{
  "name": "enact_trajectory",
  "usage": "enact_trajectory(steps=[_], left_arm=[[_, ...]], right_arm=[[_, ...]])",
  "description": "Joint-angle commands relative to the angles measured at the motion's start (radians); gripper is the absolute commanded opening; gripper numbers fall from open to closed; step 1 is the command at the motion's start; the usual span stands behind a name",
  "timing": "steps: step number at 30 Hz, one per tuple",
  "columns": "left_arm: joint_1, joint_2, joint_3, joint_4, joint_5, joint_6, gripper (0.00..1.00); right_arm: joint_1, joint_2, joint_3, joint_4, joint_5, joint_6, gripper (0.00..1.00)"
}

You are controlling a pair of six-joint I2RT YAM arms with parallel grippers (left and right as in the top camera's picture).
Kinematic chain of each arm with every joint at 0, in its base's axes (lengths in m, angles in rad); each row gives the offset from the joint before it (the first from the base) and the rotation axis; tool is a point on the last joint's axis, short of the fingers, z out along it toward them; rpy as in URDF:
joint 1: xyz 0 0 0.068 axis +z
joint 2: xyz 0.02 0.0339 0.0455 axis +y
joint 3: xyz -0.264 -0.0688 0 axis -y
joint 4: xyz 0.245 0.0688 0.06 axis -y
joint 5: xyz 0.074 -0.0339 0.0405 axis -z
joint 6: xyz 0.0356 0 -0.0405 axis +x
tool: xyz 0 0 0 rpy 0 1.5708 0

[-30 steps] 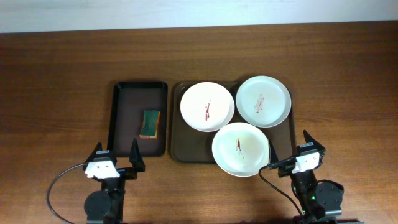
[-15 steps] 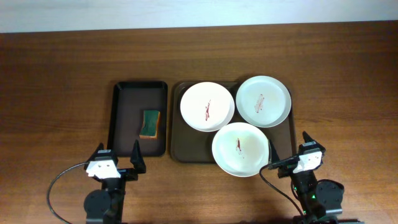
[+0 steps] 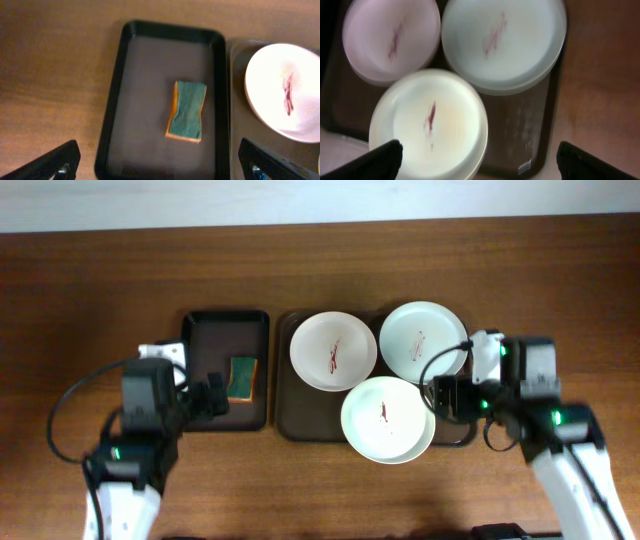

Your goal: Clean dirty plates on tray and stack at the side

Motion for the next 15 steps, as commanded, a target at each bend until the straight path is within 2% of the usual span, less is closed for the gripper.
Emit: enact_trajectory(steps=[1, 4, 9, 14, 15], left_arm=[[0.004, 0.188, 0.216, -0.139, 0.012, 0.016, 0.99], [0.004, 0.257, 0.226, -0.133, 0.012, 0.016, 1.00], [-0.008, 0.372, 0.226, -0.002, 0.100, 0.016, 0.98], [-0.073, 0.598, 0.226, 0.064, 0.098, 0.092, 0.84], [-0.084, 0.637, 0.226, 0.076, 0.098, 0.093, 0.75]], right_arm=[[-0.005, 0.113, 0.101, -0.066, -0.038, 0.011, 0.99], [-0.005, 0.162, 0.123, -0.114, -0.064, 0.011, 0.99], [-0.005, 0.162, 0.123, -0.114, -0.064, 0.011, 0.99], [-0.005, 0.162, 0.123, -0.114, -0.063, 0.011, 0.99], [-0.005, 0.162, 0.123, -0.114, -0.063, 0.011, 0.99]])
